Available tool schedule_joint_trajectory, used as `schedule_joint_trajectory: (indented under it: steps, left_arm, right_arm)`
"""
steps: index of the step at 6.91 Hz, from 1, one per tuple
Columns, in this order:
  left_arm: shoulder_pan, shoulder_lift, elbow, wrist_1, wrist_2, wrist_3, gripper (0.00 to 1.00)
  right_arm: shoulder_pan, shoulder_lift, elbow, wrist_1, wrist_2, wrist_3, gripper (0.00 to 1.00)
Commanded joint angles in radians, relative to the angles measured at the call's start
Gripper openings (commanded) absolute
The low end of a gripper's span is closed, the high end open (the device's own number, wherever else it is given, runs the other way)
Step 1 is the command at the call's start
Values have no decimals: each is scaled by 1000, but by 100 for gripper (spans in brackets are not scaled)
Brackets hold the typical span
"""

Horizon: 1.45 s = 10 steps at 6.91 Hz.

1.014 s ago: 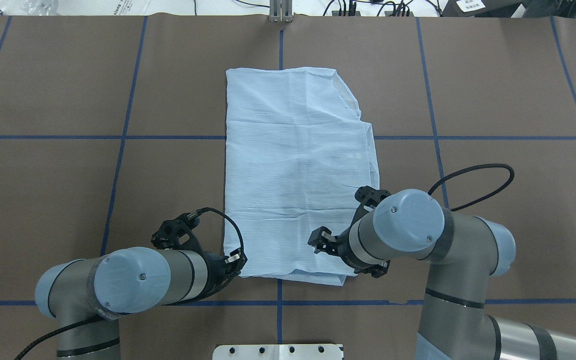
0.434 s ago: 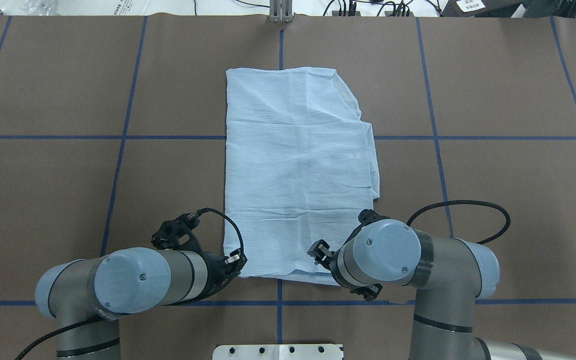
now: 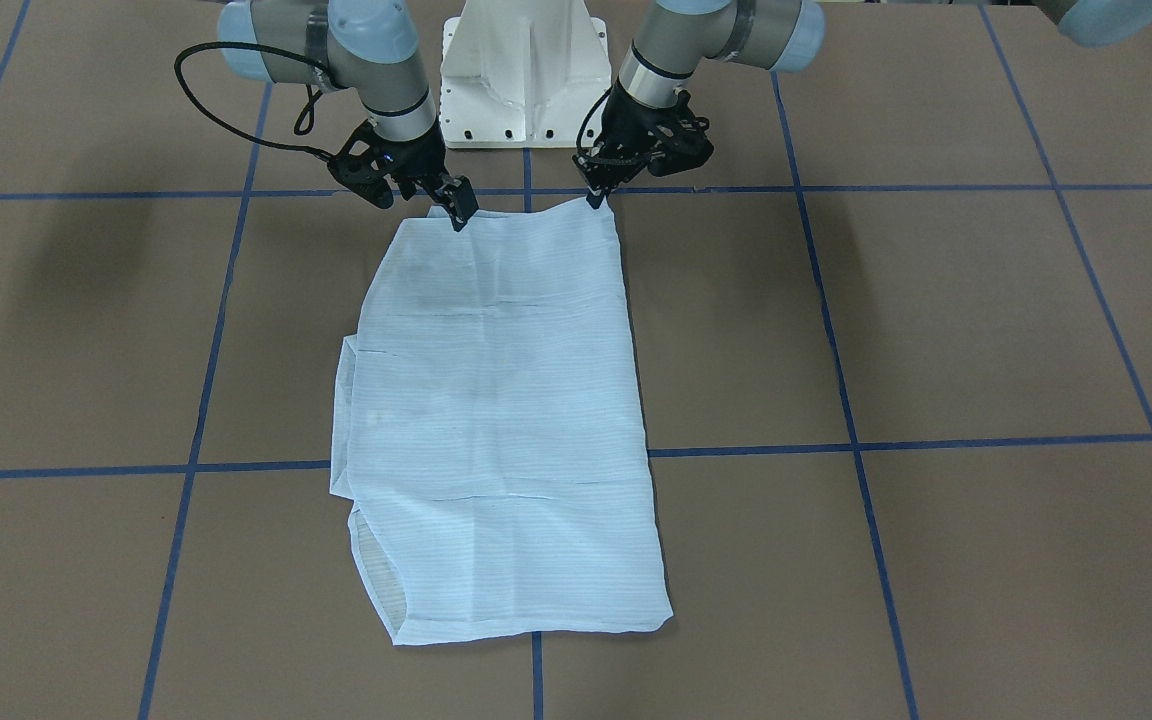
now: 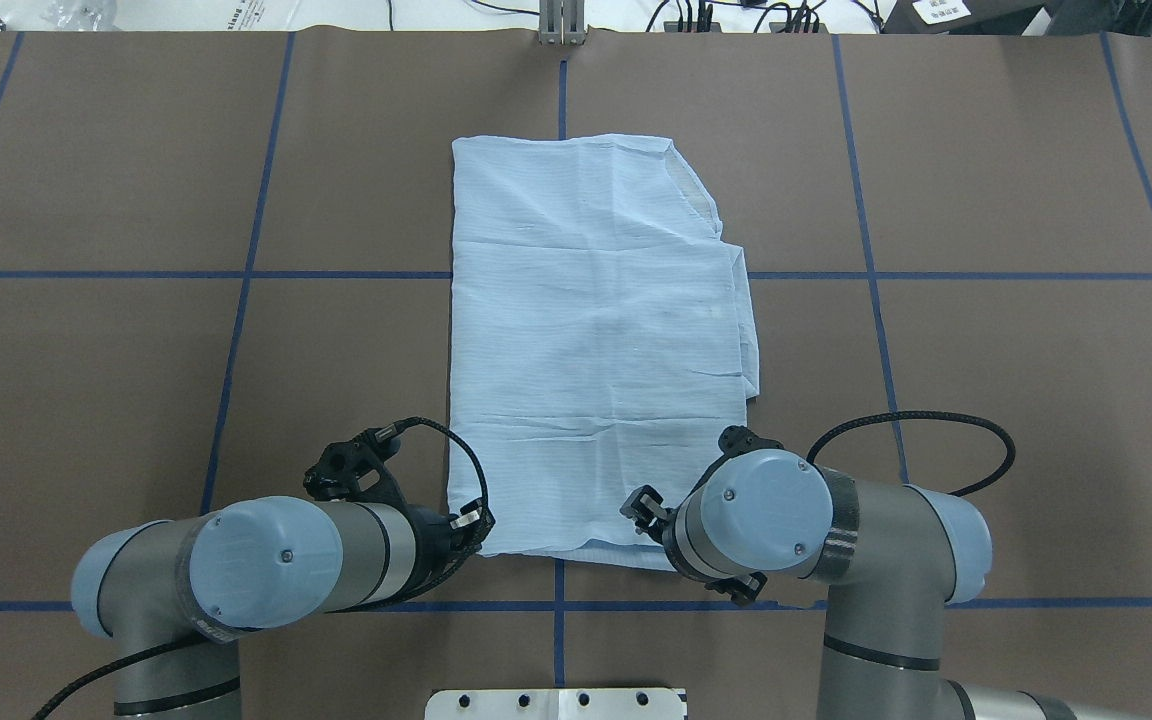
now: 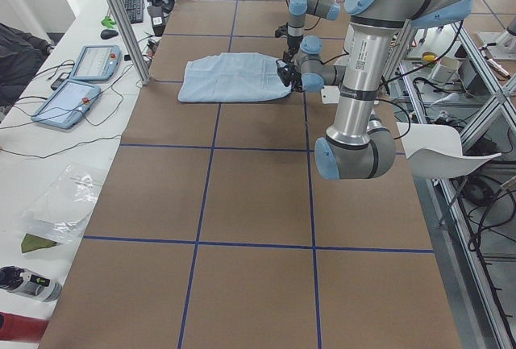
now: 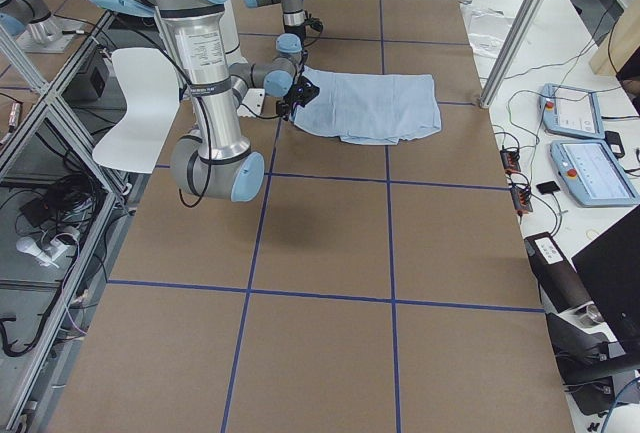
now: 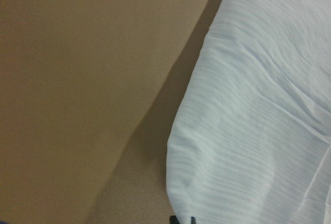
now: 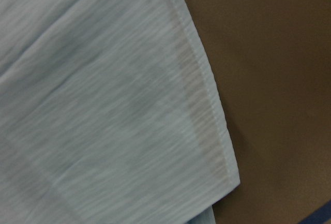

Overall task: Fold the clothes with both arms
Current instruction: 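Lower both grippers onto the near hem corners and grasp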

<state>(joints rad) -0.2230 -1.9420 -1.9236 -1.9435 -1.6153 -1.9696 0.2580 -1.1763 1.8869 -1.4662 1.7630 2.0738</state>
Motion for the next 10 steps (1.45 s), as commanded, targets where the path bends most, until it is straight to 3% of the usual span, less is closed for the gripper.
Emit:
schedule_joint_trajectory:
  steps: [1, 4, 6, 8, 9, 10]
  left_arm:
    - [1, 1, 2, 0, 0, 0, 0]
    - [1, 0, 6, 0, 0, 0, 0]
    - [-1, 0, 5, 0, 0, 0, 0]
    - [1, 2, 6, 0, 0, 0, 0]
    - [1, 0, 6, 0, 0, 0, 0]
    - [1, 0, 6, 0, -2, 0, 0]
  right_arm:
    - [-2, 1, -8, 0, 0, -9, 92]
    - [-3, 6, -17, 3, -4, -14, 72]
    - [-3, 27, -41, 1, -4, -21, 69]
    - [-2, 27, -40, 0, -2, -21, 52]
    - [-2, 29, -38, 1, -4, -18, 48]
    - [-2, 29, -35, 0, -4, -18, 35]
